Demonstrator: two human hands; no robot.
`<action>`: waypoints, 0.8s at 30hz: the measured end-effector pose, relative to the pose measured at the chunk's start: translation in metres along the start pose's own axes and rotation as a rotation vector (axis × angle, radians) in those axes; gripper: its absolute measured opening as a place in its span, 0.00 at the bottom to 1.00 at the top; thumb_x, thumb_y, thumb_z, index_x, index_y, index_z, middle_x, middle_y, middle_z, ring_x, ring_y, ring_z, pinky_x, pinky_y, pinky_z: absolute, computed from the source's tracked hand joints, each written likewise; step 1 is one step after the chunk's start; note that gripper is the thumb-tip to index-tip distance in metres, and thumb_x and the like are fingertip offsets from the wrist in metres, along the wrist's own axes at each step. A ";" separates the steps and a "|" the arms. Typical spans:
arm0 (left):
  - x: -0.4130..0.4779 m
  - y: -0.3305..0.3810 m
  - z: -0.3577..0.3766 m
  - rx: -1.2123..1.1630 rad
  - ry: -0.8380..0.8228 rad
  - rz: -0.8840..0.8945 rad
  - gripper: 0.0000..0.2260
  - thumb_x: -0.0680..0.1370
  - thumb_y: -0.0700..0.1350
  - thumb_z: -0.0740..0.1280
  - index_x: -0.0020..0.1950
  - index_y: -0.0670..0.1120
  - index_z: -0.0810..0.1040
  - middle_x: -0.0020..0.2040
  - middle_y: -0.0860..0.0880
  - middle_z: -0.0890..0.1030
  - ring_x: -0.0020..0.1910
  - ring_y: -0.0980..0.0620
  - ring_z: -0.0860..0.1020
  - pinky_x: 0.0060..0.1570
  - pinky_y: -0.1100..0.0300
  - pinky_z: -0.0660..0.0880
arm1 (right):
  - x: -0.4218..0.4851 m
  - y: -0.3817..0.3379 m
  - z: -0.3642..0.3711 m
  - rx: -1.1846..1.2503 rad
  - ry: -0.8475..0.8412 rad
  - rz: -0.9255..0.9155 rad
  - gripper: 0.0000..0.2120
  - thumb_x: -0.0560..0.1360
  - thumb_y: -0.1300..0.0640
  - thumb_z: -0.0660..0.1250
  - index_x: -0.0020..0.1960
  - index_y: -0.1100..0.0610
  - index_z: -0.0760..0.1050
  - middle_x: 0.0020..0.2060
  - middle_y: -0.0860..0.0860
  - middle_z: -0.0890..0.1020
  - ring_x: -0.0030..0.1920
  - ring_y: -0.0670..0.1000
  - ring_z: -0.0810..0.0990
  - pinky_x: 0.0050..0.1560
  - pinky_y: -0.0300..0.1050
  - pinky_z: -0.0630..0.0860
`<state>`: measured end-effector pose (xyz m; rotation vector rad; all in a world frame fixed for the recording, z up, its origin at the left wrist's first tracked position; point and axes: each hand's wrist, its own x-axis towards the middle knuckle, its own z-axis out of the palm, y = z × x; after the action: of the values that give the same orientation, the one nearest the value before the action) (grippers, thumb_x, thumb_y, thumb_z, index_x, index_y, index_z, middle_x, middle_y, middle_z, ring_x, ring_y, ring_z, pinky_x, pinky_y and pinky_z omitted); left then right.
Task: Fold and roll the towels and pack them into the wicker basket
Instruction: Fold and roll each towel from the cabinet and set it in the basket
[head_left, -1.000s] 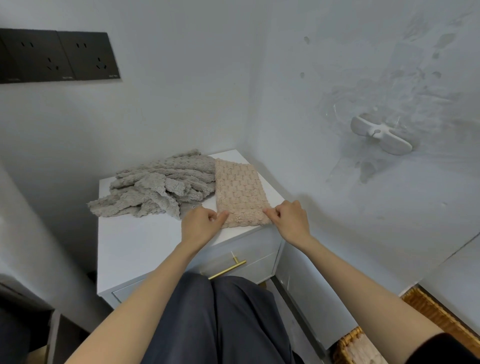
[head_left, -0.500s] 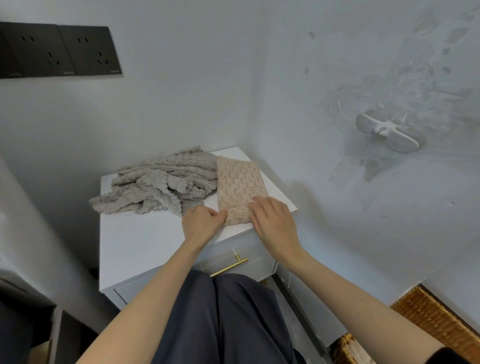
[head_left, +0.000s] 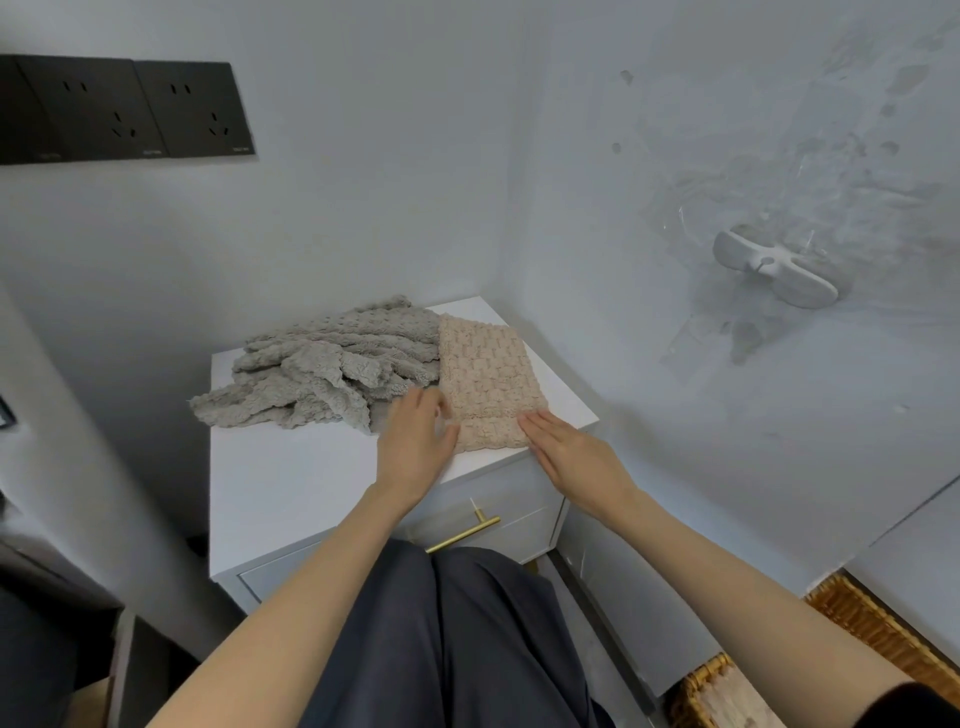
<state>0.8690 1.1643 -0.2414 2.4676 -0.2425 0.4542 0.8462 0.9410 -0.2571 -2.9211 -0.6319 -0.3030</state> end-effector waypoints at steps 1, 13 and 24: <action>0.000 0.000 -0.001 0.017 -0.012 0.108 0.02 0.77 0.44 0.67 0.48 0.46 0.77 0.48 0.51 0.76 0.52 0.51 0.71 0.43 0.57 0.70 | 0.001 0.000 -0.001 -0.023 -0.017 -0.006 0.22 0.84 0.55 0.51 0.77 0.55 0.55 0.75 0.50 0.60 0.75 0.48 0.57 0.73 0.41 0.58; -0.002 -0.011 -0.017 0.257 -0.241 0.238 0.17 0.77 0.52 0.62 0.64 0.52 0.77 0.57 0.53 0.81 0.60 0.52 0.72 0.57 0.54 0.71 | 0.019 0.003 -0.018 0.132 -0.007 0.152 0.18 0.80 0.57 0.56 0.68 0.48 0.71 0.56 0.49 0.80 0.60 0.49 0.71 0.48 0.47 0.74; -0.001 -0.008 -0.013 -0.091 -0.270 -0.076 0.16 0.82 0.52 0.56 0.42 0.42 0.73 0.36 0.49 0.75 0.39 0.47 0.72 0.42 0.53 0.66 | 0.016 0.002 -0.030 0.675 0.064 0.444 0.20 0.79 0.50 0.63 0.32 0.57 0.62 0.29 0.49 0.65 0.32 0.48 0.63 0.32 0.41 0.59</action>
<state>0.8671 1.1780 -0.2362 2.4342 -0.2721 0.0741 0.8561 0.9398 -0.2248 -2.2945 -0.0359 -0.0975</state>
